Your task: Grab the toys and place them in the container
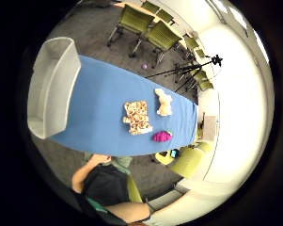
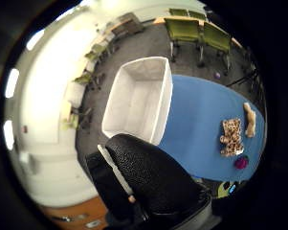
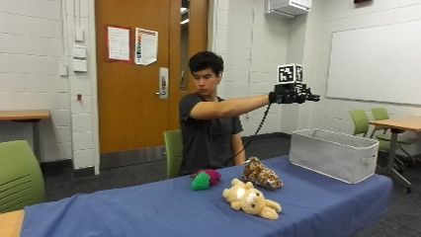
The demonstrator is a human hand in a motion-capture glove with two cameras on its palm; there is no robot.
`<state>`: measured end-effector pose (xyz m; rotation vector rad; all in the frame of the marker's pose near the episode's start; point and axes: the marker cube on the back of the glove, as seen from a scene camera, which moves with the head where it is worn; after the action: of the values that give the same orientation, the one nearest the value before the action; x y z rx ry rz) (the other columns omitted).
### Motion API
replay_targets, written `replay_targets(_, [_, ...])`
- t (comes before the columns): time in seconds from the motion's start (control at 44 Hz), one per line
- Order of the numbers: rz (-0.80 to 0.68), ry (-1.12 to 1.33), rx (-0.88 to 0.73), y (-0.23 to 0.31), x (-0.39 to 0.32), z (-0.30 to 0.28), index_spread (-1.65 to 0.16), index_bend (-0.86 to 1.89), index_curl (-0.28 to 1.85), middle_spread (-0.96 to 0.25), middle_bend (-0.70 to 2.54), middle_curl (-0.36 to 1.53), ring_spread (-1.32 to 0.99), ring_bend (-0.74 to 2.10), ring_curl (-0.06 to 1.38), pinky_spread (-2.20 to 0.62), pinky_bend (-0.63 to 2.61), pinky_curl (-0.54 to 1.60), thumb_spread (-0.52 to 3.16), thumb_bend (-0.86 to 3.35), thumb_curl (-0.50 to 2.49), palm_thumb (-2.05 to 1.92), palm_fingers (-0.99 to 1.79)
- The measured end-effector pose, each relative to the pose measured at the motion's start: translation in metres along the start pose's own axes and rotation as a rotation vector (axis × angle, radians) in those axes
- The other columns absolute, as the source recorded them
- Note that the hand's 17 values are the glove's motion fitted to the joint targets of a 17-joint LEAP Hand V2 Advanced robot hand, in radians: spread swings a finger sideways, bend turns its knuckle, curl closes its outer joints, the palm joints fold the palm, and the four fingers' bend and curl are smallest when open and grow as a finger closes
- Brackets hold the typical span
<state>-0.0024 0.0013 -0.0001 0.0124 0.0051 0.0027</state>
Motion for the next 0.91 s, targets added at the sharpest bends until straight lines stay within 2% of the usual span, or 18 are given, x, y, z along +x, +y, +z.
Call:
replay_targets(0.159, [-0.005, 0.012, -0.006, 0.003, 0.007, 0.0, -0.12, 0.19, 0.11, -0.02, 0.2, 0.1, -0.14, 0.18, 0.04, -0.05, 0.41, 0.14, 0.67, -0.13, 0.01, -0.19, 0.03])
replay_targets(0.341, [0.006, -0.014, 0.001, 0.002, 0.019, -0.001, -0.15, 0.19, 0.18, -0.02, 0.21, 0.16, -0.18, 0.19, 0.07, -0.06, 0.44, 0.19, 0.85, -0.13, 0.02, -0.19, 0.0])
replay_targets(0.659, [0.003, -0.01, 0.017, 0.015, 0.079, 0.003, -0.17, 0.18, 0.26, -0.03, 0.21, 0.23, -0.21, 0.19, 0.12, -0.07, 0.43, 0.24, 0.95, -0.13, 0.03, -0.2, -0.03])
replay_targets(0.909, [0.081, -0.012, -0.022, 0.027, 0.156, 0.065, -0.19, 0.18, 0.3, -0.04, 0.2, 0.28, -0.23, 0.19, 0.16, -0.07, 0.44, 0.27, 0.96, -0.13, 0.04, -0.19, -0.02])
